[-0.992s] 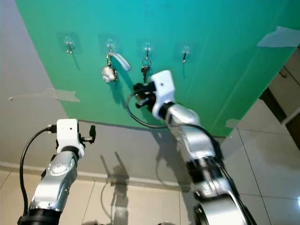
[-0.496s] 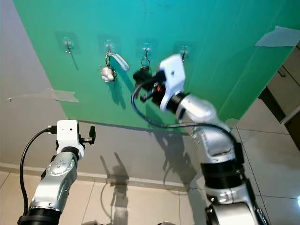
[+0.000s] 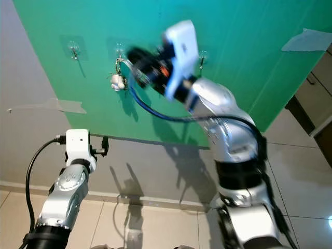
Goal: Hang keys on a hook
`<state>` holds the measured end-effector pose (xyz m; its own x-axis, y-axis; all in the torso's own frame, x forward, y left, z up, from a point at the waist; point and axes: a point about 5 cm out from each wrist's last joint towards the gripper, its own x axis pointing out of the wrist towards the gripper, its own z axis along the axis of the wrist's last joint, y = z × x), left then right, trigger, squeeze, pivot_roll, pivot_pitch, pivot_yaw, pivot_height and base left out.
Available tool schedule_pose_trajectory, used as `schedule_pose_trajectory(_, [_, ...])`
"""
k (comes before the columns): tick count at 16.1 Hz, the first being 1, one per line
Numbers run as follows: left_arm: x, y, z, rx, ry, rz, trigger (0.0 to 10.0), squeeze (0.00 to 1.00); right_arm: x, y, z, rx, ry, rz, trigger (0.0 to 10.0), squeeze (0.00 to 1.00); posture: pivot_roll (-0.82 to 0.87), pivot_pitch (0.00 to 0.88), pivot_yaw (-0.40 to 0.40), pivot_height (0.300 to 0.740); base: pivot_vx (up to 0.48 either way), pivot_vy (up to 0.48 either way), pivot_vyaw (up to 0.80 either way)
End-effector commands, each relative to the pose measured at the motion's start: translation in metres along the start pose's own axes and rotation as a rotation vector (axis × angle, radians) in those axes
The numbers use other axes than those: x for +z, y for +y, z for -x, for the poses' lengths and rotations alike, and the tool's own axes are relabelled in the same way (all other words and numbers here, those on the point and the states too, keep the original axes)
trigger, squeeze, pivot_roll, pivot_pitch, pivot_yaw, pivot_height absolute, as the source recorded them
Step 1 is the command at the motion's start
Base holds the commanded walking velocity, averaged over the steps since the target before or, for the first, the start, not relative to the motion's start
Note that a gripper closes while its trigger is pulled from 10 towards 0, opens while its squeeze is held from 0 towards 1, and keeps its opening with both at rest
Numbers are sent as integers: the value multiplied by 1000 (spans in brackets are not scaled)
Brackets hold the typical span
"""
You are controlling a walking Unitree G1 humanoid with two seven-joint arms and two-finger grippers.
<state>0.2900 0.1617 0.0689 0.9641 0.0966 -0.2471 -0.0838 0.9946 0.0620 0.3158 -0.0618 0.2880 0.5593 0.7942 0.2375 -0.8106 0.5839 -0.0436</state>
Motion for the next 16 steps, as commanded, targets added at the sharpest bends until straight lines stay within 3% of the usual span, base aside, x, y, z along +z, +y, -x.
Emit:
schedule_pose_trajectory(1, [-1, -3, -1, -7, 2, -1, 10000, 0, 2, 0, -5, 12, -10, -8, 10000, 0, -27, 0, -40, 740, 0, 0, 0])
schedule_pose_trajectory(2, [-1, -4, -1, -6, 1, 8, 10000, 0, -1, 2, -20, 15, -10, -20, 10000, 0, -23, 0, -44, 740, 0, 0, 0])
schedule_pose_trajectory(9, [0, 5, 3, 43, -14, 27, 10000, 0, -13, 12, -56, 64, -6, -63, 10000, 0, 57, 0, -98, 740, 0, 0, 0])
schedule_pose_trajectory(16, [0, 11, 6, 86, -17, 43, 10000, 0, -12, 18, -73, 116, -25, -65, 10000, 0, 109, 0, -139, 740, 0, 0, 0])
